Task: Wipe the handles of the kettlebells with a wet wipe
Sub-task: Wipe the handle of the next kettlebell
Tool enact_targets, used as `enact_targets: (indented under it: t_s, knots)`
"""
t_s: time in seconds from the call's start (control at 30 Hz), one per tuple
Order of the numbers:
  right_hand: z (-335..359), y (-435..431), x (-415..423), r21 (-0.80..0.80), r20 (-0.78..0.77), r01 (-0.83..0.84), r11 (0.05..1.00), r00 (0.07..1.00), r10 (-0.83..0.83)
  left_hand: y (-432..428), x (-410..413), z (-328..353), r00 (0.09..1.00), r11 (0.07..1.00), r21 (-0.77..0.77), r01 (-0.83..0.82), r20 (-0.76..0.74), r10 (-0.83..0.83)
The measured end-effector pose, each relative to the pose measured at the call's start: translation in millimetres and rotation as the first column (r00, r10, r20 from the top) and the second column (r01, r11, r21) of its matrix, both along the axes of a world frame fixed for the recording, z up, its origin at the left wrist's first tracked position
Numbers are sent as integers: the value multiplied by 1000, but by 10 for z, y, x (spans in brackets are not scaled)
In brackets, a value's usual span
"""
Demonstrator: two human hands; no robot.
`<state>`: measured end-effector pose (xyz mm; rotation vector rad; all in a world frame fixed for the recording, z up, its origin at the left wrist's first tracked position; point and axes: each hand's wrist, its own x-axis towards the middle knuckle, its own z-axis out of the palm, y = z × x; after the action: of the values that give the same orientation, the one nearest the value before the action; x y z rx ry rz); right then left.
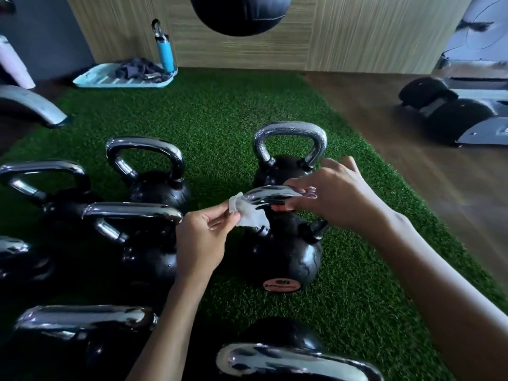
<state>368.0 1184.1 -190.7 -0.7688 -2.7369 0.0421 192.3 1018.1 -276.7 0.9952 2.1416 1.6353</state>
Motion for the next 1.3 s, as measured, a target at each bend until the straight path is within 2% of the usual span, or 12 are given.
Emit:
enact_targets:
  t_s: [0.1,0.23,0.37,0.53,0.67,0.8,0.9,0.97,1.13,1.23,1.3]
  knots:
    - [24,-16,14,-17,21,-1,1000,1000,2,13,59,-191,997,990,-124,-59,49,66]
    - [105,16,55,-96,107,-14,995,994,24,43,219,-327,990,991,-48,-127,59,130]
    - [100,-4,45,-39,67,37,999,997,-35,85,289,-374,988,988,17,-152,-34,152]
    - [114,-118,-12,-26,81,172,985,982,-170,184,158,-399,984,992,7,-123,-129,123]
    - [108,-321,-81,20,79,345,938,935,-345,419,-19,-312,984,999,-12,-37,-178,35]
    - [28,-474,-38,-3,24,493,870,870,-493,744,-130,-206,977,988,-129,80,-187,-103]
    - [-33,-458,118,-80,32,455,887,891,-453,880,-141,-154,975,973,-143,180,-107,-196]
    - [-69,-408,203,-182,3,389,903,919,-395,860,-140,-163,975,974,-128,188,-94,-200]
    - [6,-325,313,-271,-65,266,925,954,-293,744,-24,-308,991,982,-131,133,-9,-136]
    - [36,-320,327,-376,-72,253,891,951,-300,801,15,-278,996,983,-164,84,-6,-87]
    - [8,-324,331,-410,-82,259,875,945,-318,816,30,-235,999,991,-125,51,26,-48]
